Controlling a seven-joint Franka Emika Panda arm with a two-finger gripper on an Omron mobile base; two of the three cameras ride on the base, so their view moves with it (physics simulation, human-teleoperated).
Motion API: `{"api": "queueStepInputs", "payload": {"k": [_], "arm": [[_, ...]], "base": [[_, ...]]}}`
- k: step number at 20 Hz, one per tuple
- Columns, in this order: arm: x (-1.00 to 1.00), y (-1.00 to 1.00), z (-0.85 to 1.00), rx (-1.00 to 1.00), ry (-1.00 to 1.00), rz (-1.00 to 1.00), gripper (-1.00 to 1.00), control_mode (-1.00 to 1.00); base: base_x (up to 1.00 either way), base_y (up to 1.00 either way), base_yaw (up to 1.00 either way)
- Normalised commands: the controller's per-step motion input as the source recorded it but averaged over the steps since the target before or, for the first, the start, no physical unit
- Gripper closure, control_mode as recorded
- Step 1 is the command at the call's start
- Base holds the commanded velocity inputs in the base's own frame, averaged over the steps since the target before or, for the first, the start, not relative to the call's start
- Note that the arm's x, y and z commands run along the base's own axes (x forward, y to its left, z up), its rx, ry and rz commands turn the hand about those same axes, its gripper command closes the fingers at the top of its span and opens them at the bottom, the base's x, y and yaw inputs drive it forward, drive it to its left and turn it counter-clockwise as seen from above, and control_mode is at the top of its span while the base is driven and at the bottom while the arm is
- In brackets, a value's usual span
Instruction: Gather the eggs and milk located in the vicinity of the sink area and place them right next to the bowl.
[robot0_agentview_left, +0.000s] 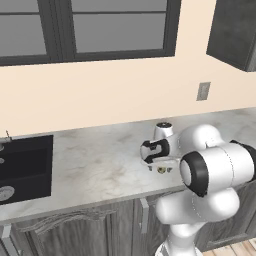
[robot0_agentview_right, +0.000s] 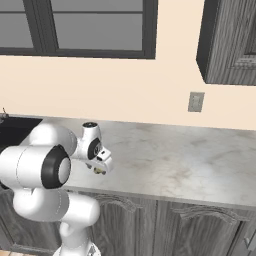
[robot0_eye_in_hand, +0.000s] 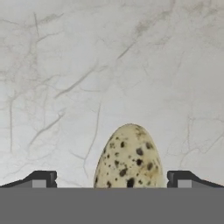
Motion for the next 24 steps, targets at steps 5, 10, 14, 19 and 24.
{"api": "queueStepInputs", "payload": {"k": [5,10,14,19,24], "arm": [[0.00,0.00,-0.02,0.00,0.00,0.00,1.00,-1.00],[0.00,0.00,0.00,0.00,0.00,0.00,1.00,-1.00],[-0.04,0.00,0.00,0.00,0.00,0.00,1.00,-1.00],[-0.62,0.00,0.46,0.00,-0.04,0.28,1.00,-1.00],[-0.74,0.05,0.69,0.00,0.05,0.32,1.00,-1.00]], "base": [[0.00,0.00,0.00],[0.00,0.00,0.00],[0.00,0.00,0.00],[0.00,0.00,0.00],[0.00,0.00,0.00]]}}
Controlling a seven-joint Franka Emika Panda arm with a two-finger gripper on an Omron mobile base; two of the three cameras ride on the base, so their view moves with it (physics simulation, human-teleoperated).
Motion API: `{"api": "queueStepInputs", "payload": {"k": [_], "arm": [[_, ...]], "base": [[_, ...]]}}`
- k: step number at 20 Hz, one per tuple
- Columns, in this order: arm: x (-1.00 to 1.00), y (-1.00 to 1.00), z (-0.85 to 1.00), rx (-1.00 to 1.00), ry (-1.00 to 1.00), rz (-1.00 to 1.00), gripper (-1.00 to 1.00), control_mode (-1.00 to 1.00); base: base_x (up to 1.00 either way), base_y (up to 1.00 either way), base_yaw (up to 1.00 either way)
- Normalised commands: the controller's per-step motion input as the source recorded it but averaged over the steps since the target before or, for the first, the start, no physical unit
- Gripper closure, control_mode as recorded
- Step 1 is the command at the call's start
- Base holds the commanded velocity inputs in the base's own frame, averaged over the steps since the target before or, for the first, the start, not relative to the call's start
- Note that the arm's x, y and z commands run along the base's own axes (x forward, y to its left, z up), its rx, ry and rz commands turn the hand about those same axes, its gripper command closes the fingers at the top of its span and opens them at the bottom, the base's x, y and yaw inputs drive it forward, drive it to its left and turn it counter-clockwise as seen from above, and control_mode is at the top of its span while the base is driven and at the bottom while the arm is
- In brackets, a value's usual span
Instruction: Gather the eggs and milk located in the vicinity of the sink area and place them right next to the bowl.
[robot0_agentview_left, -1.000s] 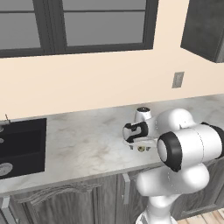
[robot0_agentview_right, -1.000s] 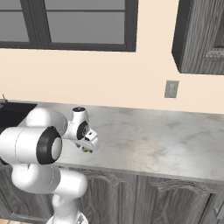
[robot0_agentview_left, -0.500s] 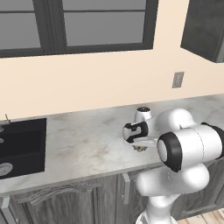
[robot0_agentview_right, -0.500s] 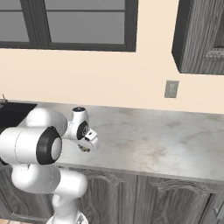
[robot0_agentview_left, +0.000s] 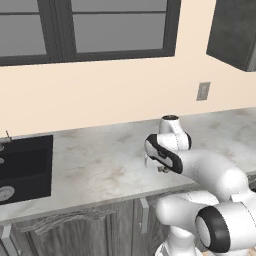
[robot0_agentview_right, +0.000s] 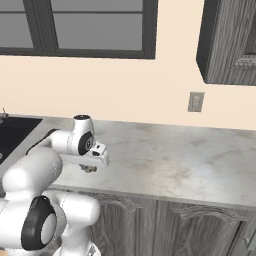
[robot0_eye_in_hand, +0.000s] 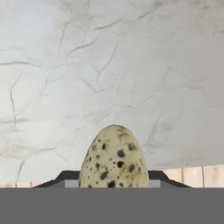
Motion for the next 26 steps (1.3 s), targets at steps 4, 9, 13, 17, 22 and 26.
{"api": "queueStepInputs", "payload": {"k": [4,9,13,17,22,26], "arm": [[-0.54,0.00,0.45,0.00,0.12,0.22,1.00,-1.00],[-0.53,0.03,0.29,0.00,0.06,0.19,1.00,-1.00],[-0.51,0.03,0.45,0.03,0.00,0.11,1.00,-1.00],[-0.27,0.00,0.36,0.04,0.00,0.01,1.00,-1.00],[-0.01,0.00,0.15,0.03,0.00,-0.15,1.00,-1.00],[-0.02,0.00,0.14,0.00,0.00,-0.22,1.00,-1.00]], "base": [[0.00,0.00,0.00],[0.00,0.00,0.00],[0.00,0.00,0.00],[0.00,0.00,0.00],[0.00,0.00,0.00],[0.00,0.00,0.00]]}}
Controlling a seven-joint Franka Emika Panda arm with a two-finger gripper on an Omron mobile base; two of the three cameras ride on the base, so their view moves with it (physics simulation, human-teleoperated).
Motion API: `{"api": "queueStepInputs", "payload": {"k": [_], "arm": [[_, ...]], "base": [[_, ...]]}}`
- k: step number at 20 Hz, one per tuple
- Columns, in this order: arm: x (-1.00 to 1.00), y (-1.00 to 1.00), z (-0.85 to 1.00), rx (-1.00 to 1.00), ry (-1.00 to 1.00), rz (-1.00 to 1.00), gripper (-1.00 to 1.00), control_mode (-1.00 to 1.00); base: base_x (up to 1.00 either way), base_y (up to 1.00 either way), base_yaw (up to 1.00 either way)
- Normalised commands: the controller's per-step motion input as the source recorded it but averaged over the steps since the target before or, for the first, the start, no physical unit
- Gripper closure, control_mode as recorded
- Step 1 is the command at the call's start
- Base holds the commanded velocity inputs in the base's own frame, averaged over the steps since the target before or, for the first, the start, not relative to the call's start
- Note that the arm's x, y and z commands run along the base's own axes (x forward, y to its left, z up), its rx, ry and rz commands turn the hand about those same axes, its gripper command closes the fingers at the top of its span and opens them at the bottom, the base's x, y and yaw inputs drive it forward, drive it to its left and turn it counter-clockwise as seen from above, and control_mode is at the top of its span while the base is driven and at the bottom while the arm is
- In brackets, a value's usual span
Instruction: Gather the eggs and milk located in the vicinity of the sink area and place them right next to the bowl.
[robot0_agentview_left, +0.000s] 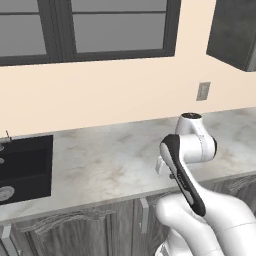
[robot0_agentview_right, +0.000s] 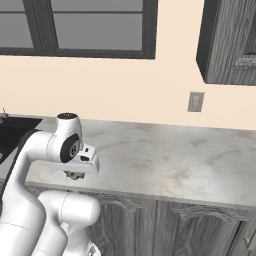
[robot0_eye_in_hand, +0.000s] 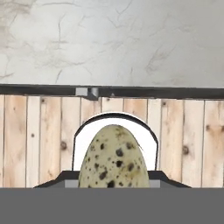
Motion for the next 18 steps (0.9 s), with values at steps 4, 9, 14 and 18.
{"api": "queueStepInputs", "payload": {"k": [4,9,14,18], "arm": [[0.00,0.00,0.00,0.00,0.00,-0.01,1.00,-1.00],[0.00,0.04,0.00,0.00,0.01,0.03,1.00,-1.00],[0.00,0.32,-0.01,0.00,0.00,0.00,1.00,1.00],[0.00,0.00,0.00,0.00,0.00,0.00,1.00,1.00]], "base": [[0.00,0.00,0.00],[0.00,0.00,0.00],[0.00,0.38,0.00],[0.00,1.00,0.00]]}}
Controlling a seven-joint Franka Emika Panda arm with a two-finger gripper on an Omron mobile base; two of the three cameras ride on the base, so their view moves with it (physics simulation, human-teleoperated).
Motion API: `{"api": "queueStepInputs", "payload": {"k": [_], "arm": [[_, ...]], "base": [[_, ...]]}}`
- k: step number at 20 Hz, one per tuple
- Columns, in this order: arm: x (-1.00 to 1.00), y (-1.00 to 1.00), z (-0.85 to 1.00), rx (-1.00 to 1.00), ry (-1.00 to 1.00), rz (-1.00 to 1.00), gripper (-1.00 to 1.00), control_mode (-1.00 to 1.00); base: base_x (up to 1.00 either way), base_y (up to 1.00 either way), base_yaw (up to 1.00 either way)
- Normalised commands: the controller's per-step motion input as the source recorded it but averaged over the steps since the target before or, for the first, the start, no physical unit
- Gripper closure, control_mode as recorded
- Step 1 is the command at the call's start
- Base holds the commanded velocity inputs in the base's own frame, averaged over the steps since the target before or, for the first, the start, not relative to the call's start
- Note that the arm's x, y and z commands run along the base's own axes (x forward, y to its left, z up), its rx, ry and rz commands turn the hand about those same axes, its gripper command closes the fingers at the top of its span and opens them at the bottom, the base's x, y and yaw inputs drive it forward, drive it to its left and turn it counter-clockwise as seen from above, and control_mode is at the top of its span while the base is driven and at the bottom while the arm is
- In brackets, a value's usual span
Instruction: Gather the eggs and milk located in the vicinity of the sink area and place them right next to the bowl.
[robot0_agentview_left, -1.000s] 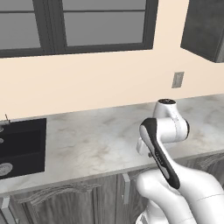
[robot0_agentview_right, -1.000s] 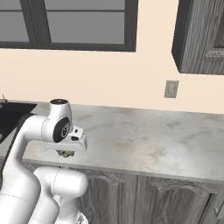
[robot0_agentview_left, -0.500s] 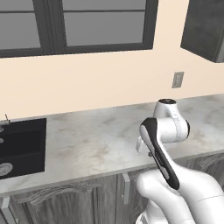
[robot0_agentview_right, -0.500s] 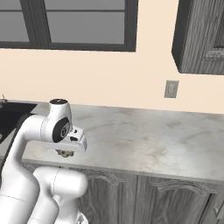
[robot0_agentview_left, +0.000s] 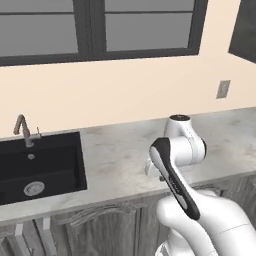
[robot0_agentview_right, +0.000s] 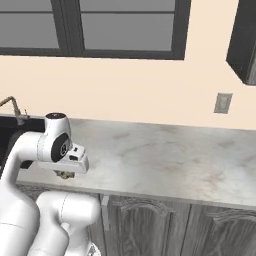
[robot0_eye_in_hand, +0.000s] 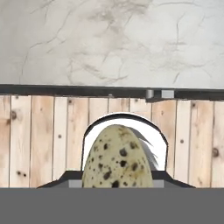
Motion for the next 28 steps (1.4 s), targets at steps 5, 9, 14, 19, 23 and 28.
{"api": "queueStepInputs", "payload": {"k": [5,9,14,19,23,28], "arm": [[0.00,0.00,0.00,0.00,0.00,0.00,1.00,1.00],[0.00,0.00,0.00,0.00,0.00,0.00,1.00,1.00],[0.00,0.00,0.00,0.00,0.00,0.00,1.00,1.00],[0.00,0.00,0.00,0.00,0.00,0.00,1.00,1.00],[0.00,0.00,0.00,0.00,0.00,0.00,1.00,1.00],[0.00,0.00,0.00,0.00,0.00,0.00,1.00,1.00]], "base": [[-0.01,1.00,0.00],[0.00,1.00,0.00],[0.00,1.00,0.00],[0.00,1.00,0.00],[0.00,1.00,0.00],[0.00,1.00,0.00]]}}
